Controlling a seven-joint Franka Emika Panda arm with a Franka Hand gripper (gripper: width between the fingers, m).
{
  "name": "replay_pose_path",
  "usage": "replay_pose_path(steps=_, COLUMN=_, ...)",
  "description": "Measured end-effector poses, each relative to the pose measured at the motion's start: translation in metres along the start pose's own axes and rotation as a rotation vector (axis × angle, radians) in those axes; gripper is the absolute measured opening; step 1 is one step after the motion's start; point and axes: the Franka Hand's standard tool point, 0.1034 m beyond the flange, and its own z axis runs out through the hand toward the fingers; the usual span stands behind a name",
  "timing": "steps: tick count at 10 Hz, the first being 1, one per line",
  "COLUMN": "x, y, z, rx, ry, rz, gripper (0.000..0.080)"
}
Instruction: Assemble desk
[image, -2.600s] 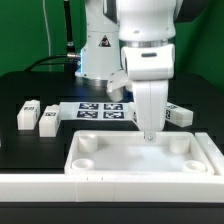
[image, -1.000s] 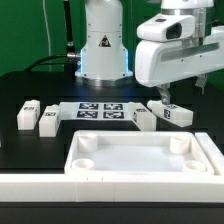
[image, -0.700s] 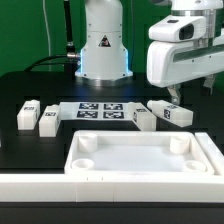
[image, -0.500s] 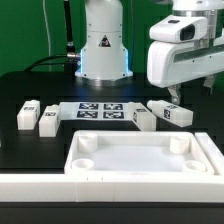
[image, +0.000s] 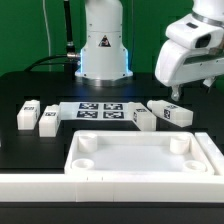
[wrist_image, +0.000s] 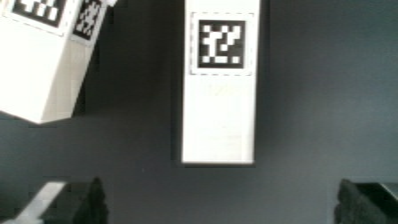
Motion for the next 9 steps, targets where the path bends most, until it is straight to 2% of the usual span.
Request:
replay_pose_path(steps=2, x=0.004, y=0.001, z=0.001, rx=0.004, ry=-0.047, rz=-0.003, gripper=0.0649)
replay_pose_path(steps=3, x=0.001, y=0.003, z=0.004, rx=-0.016, ry=-0.053, rz=0.001, gripper=0.0649)
replay_pose_path(steps=4, x=-0.001, y=0.009, z=0.006, rx=-0.021, ry=-0.058, rz=0.026, gripper=0.0649)
replay_pose_path(steps=6, x=-0.003, y=0.018, z=0.007, rx=-0.018, ry=-0.059, rz=0.032, gripper=0.0649)
replay_pose_path(steps=9, x=-0.003, y=0.017, z=0.01, rx=-0.016, ry=-0.08, rz=0.026, gripper=0.0649)
